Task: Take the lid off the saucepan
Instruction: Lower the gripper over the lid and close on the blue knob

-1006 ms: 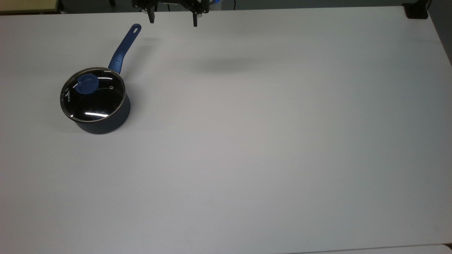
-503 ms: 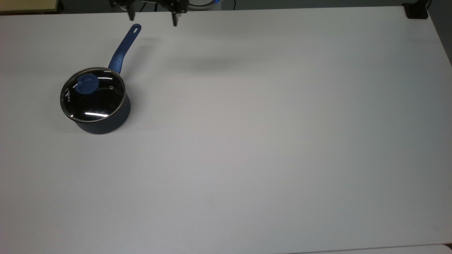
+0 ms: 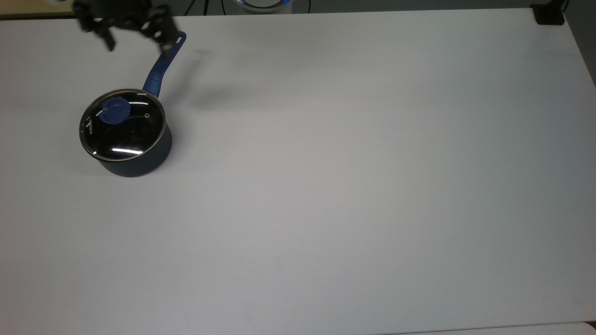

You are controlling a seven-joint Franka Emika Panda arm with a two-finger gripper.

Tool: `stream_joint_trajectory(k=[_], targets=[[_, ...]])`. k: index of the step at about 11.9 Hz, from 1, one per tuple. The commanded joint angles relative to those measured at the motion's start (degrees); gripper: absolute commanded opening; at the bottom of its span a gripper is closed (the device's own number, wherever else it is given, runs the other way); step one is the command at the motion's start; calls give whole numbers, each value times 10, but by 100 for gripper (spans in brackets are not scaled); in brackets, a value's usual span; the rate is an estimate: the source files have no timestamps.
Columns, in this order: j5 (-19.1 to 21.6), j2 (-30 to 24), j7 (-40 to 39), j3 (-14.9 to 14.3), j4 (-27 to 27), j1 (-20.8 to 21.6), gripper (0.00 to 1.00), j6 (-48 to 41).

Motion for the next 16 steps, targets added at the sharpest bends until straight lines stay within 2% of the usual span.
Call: stream_joint_trajectory(k=[1, 3, 4, 9, 11, 14, 16], targets=[[0, 46, -47, 0, 14, -57, 100, 54], [-4, 70, -158, -1, 13, -69, 100, 68], [-2, 81, -179, -2, 12, -76, 100, 77], [11, 120, -156, 1, 5, -74, 100, 113], [21, 122, -128, 3, -10, -72, 100, 142], [24, 122, -124, 6, -12, -70, 100, 139], [34, 122, -94, 7, -13, -64, 97, 141]])
